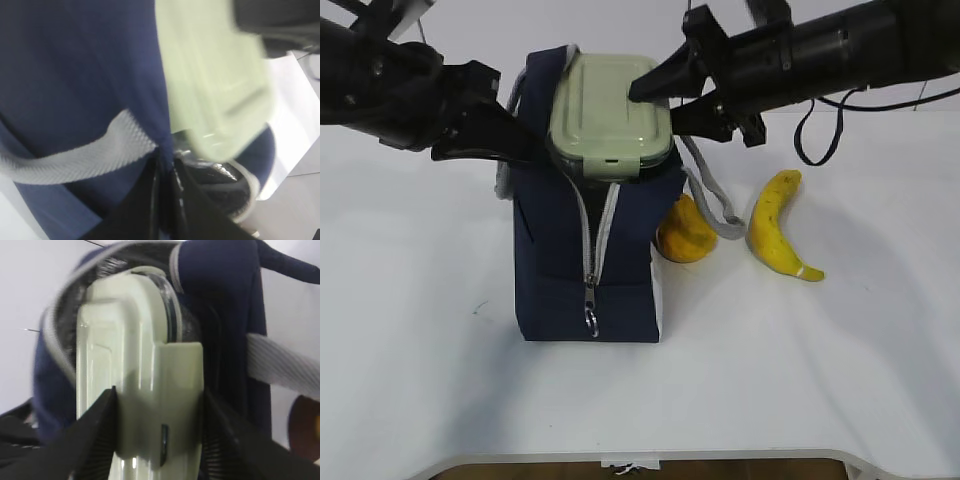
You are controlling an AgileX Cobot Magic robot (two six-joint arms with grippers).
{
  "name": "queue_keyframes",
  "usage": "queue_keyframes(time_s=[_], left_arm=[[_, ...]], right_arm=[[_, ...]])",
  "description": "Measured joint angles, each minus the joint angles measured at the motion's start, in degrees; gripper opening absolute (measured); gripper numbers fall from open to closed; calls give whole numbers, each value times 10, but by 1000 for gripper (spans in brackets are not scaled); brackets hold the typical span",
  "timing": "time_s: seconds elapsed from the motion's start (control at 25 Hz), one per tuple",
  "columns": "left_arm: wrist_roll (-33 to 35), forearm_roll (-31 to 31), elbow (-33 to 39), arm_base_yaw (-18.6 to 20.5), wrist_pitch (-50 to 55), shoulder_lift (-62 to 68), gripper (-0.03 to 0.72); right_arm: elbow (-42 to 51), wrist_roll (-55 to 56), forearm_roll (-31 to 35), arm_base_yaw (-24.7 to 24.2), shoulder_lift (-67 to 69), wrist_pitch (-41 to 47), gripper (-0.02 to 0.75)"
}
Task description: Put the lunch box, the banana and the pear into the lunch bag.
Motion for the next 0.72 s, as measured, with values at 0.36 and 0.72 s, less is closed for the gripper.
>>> queue_keyframes(time_s=[0.36,0.72], left_arm=[[0,-2,0,0,22,0,-3],[0,-7,0,0,23,0,-3]], right_arm=[[0,4,-86,-13,13,-53,373],[0,-16,-70,43,13,-68,373]])
